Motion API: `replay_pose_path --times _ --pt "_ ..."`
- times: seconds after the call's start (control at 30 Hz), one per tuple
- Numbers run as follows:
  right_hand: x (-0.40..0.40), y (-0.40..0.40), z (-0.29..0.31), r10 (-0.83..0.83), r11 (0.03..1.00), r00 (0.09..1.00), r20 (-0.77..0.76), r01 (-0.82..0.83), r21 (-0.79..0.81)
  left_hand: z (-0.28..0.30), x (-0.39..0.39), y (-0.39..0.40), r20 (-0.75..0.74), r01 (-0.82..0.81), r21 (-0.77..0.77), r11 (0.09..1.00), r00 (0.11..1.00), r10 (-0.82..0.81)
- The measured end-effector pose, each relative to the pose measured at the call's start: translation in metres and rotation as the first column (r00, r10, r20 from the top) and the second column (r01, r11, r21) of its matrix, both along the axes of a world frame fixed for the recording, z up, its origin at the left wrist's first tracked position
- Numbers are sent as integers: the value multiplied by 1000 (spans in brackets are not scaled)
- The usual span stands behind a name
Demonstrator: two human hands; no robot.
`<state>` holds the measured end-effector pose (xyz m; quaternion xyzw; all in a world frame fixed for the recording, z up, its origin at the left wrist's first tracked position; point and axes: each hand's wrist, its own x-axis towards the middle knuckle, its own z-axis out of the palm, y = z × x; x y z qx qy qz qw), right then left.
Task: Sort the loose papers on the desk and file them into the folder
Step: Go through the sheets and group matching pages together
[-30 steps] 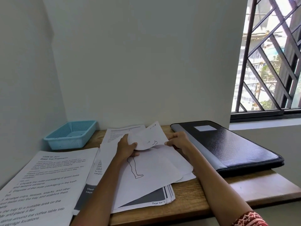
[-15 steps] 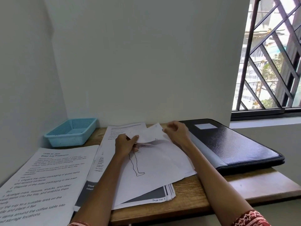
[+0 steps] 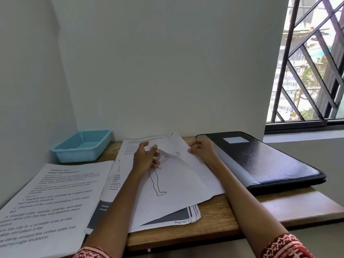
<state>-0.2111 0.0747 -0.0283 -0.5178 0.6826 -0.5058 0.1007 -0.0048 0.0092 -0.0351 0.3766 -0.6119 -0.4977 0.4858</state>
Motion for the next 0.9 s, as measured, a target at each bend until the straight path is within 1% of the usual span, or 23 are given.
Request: replay_pose_path --times 0.07,0.17,0.3,0.47,0.53,0.6,0.63,0.7,0.73,0.8,0.9 --pt "0 0 -1 -36 999 999 -8 36 4 -3 2 -3 66 -38 -29 999 997 40" --pt "-2 -1 -4 -61 998 997 -42 62 15 -3 2 -7 109 -90 -51 995 990 95" --pt "-4 -4 -5 -70 995 997 -33 72 65 -5 3 -9 162 -86 -94 992 982 101" --pt "-4 -4 -6 -57 993 998 0 56 103 -7 4 -12 211 -97 -109 989 970 118" --pt "-4 -4 -5 -63 991 998 -10 64 117 -9 3 -13 230 -104 -99 990 965 124" --pt "-3 -4 -5 -78 988 997 -26 81 133 -9 4 -13 274 -121 -123 985 950 151" --pt "-2 -3 -3 -84 987 996 -35 88 137 -9 5 -13 327 -162 -163 973 922 208" --pt "-1 -2 -3 -98 984 994 -44 104 147 -7 9 -11 443 -291 -265 919 810 384" --pt "-1 -2 -3 -107 982 993 -41 112 151 -6 12 -11 467 -354 -296 887 756 458" --pt "0 -2 -4 -131 978 990 -51 137 156 -3 18 -13 500 -460 -277 844 681 535" --pt "2 -2 -4 -152 977 986 -62 159 143 2 25 -16 545 -550 -168 818 640 542"
